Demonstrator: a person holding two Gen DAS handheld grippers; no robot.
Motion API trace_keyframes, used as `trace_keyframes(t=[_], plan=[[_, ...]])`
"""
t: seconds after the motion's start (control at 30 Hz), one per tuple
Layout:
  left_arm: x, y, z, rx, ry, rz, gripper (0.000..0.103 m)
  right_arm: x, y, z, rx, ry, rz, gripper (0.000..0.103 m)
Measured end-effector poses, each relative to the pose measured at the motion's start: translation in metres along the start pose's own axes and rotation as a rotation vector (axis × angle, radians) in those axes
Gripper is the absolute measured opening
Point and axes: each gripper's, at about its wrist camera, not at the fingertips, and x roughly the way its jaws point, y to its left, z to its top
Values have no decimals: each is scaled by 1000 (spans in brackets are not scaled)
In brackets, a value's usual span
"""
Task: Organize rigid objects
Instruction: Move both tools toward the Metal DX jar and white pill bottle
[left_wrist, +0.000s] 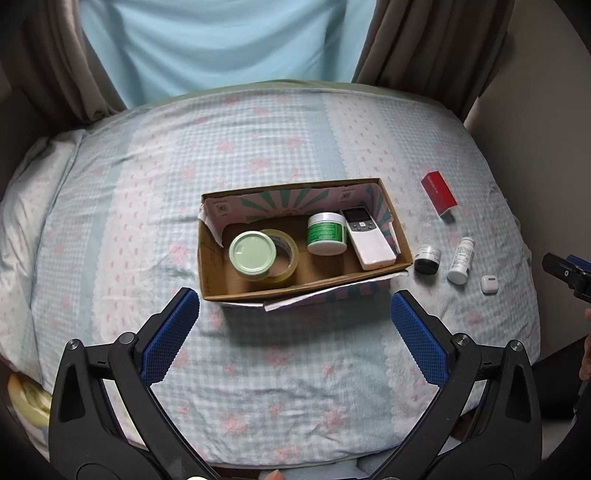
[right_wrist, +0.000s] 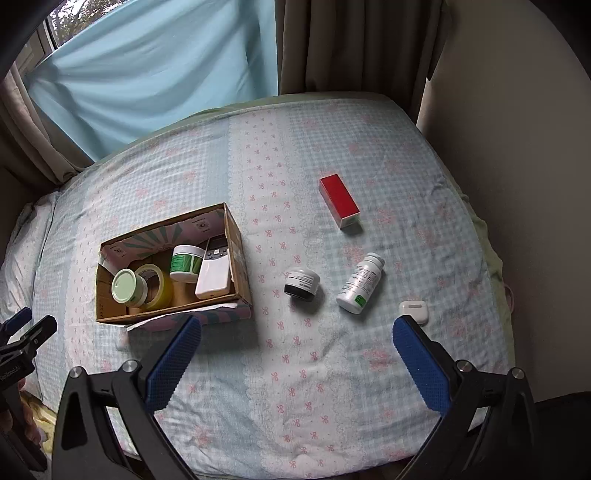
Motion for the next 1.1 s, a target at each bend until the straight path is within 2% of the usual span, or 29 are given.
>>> trace_keyframes(t=[0.07,0.2,0.33,0.47,0.57,0.77,1.1], plan=[[-1,-18,1,1,0,-43,103,-4,-17,-2,17,-1,-4,103],[8,-64,6,82,24,-43,103,-4,-52,-6,87,-3,19,103],[17,-109,14,140,36,-88,103,4,-82,-5,148,13,42,103],[40,-150,22,189,90,-141,103,17,-106,-2,197,38,86,103],[60,-177,28,218,137,-149,103,30,-122,4,226,64,120,103],[109,-219,42,281,222,-142,103,71,-149,21,314,120,199,103],[214,-268,47,383,396,-120,102,171,-167,38,443,260,270,98]])
